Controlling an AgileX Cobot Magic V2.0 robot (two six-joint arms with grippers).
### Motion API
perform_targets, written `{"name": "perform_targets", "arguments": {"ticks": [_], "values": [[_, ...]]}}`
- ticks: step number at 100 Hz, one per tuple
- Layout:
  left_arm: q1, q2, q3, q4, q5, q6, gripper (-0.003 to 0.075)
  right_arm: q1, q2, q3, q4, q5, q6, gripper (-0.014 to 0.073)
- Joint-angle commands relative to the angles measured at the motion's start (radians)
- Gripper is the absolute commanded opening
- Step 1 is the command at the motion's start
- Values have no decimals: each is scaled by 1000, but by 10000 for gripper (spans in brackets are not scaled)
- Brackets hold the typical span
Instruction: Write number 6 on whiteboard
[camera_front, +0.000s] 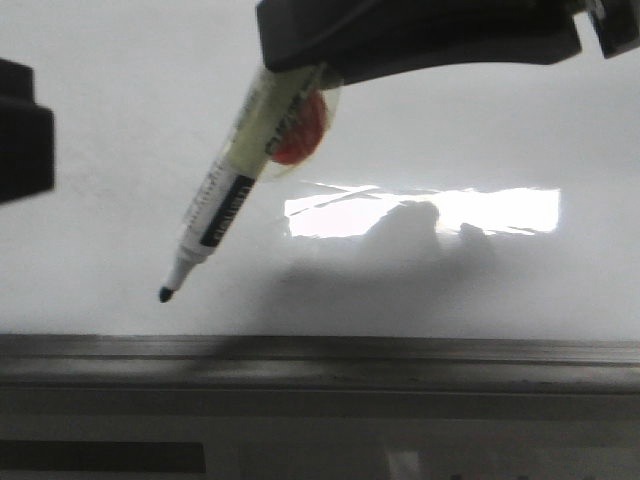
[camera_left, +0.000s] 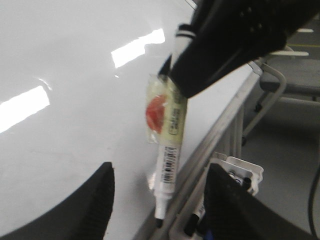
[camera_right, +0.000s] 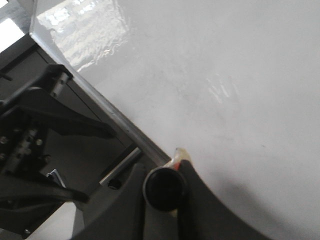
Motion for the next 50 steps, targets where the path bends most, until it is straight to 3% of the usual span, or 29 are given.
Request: {"name": "perform_targets", "arguments": {"ticks": [1, 14, 29, 50], "values": [[59, -70, -26, -77, -44, 21, 388, -27, -10, -31, 6, -34, -11, -70], [164, -172, -26, -126, -40, 21, 387, -67, -10, -42, 6, -44, -11, -70], [272, -239, -26, -62, -6, 24, 384, -118, 1, -91, 4, -51, -11, -70], [356, -254, -26, -64, 5, 23, 356, -202, 82, -227, -56, -37, -11, -71]]}}
